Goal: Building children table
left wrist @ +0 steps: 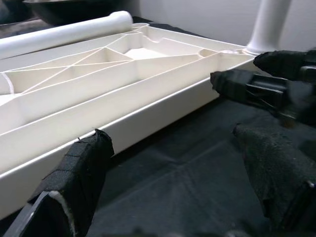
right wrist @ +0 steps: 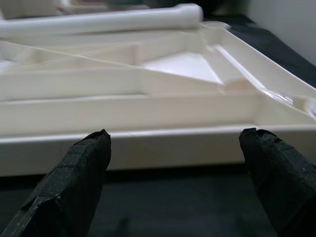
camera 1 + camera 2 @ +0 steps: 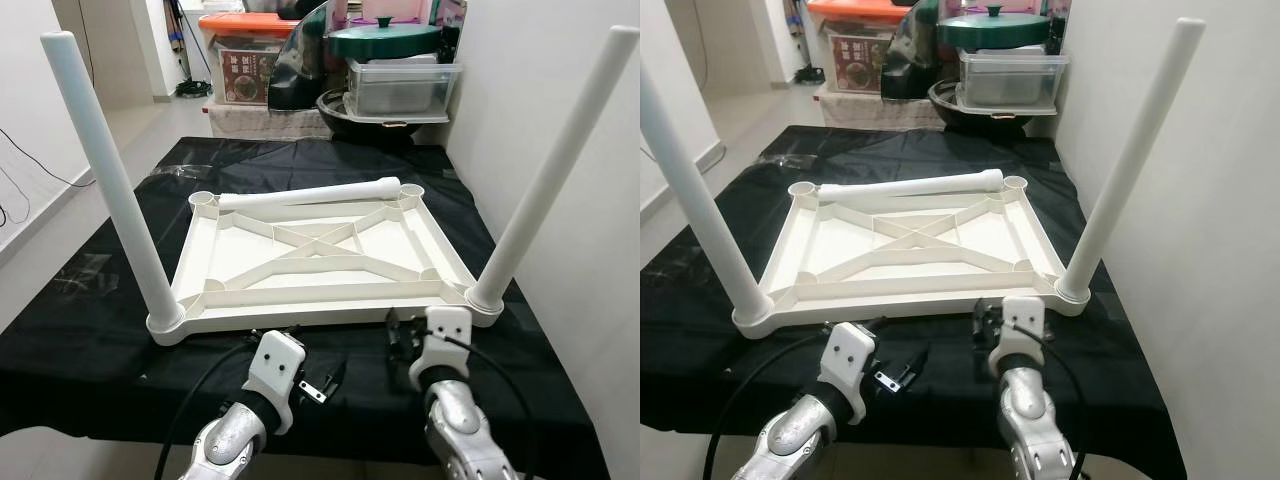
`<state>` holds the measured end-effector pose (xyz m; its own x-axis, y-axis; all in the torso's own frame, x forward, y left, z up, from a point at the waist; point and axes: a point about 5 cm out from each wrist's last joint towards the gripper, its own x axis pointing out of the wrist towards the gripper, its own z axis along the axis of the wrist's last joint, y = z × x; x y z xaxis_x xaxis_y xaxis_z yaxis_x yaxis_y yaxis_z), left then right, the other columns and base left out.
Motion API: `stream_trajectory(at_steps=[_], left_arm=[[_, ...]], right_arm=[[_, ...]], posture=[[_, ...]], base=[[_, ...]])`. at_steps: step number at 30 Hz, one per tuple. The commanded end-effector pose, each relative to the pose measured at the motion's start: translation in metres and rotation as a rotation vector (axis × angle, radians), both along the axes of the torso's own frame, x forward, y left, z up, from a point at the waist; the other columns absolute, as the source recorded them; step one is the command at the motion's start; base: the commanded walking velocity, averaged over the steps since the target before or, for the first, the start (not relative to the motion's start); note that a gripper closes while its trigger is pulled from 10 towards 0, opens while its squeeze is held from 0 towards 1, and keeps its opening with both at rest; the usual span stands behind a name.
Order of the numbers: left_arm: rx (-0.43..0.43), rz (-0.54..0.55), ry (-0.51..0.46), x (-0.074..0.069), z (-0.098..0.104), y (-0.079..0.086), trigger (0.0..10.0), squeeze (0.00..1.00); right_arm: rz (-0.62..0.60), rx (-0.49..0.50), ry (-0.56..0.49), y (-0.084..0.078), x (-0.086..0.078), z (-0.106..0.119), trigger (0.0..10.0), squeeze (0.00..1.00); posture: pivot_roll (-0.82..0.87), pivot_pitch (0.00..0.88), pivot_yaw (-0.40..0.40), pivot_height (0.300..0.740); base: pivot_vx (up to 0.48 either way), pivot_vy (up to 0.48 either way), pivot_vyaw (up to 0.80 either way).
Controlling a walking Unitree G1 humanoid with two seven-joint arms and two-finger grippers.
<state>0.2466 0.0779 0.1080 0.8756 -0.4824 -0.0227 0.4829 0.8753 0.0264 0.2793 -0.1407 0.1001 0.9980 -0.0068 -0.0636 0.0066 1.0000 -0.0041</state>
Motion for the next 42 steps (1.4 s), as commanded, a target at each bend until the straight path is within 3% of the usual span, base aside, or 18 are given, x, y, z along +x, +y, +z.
stream_trajectory(at_steps=[1, 12, 26, 32, 42], left_arm=[[0.018, 0.021, 0.032, 0.0008, -0.0066, 0.001, 10.0, 0.0], [0.03, 0.025, 0.029, 0.0006, -0.006, 0.0003, 10.0, 0.0], [0.03, 0.008, 0.049, -0.0001, -0.0084, -0.0018, 10.0, 0.0], [0.031, 0.012, 0.05, 0.0, -0.0089, -0.0015, 10.0, 0.0], [0.034, 0.019, 0.054, -0.0001, -0.0094, -0.0011, 10.0, 0.0]], right_arm=[[0.046, -0.005, -0.013, 0.006, -0.0016, 0.0042, 10.0, 0.0], [0.07, -0.002, 0.036, 0.0081, -0.0026, -0.0024, 10.0, 0.0], [0.08, 0.005, 0.058, 0.0084, -0.0035, -0.0038, 10.0, 0.0], [0.09, 0.004, 0.062, 0.0099, -0.0035, -0.0029, 10.0, 0.0], [0.124, 0.005, 0.044, 0.0137, -0.0047, 0.0004, 10.0, 0.0]], posture=[[0.03, 0.0, -0.018, 0.74], [0.03, 0.0, -0.025, 0.74], [0.03, 0.0, -0.025, 0.74], [0.03, 0.0, -0.026, 0.74], [0.03, 0.0, -0.025, 0.74]], base=[[0.0, 0.0, 0.0], [-0.121, 0.0, 0.0], [-0.362, 0.315, 0.0], [0.0, 0.447, 0.0], [0.0, 0.0, 0.0]])
